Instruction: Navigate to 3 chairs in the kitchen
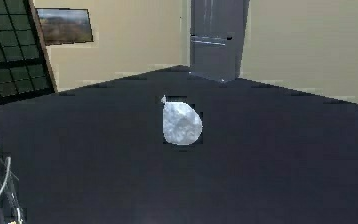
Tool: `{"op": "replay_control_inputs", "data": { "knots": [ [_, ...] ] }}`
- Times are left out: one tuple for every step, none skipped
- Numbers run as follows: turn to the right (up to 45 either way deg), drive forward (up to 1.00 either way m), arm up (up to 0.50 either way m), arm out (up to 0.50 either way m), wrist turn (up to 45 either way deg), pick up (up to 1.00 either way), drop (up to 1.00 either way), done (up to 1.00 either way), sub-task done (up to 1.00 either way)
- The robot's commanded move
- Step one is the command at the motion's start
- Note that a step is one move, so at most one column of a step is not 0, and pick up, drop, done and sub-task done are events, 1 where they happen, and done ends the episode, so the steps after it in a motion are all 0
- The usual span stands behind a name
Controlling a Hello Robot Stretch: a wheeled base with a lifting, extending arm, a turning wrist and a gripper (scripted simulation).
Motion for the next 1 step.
{"op": "replay_control_inputs", "data": {
  "knots": [
    [0.0, 1.0, 0.0, 0.0, 0.0, 0.0, 0.0, 0.0, 0.0]
  ]
}}
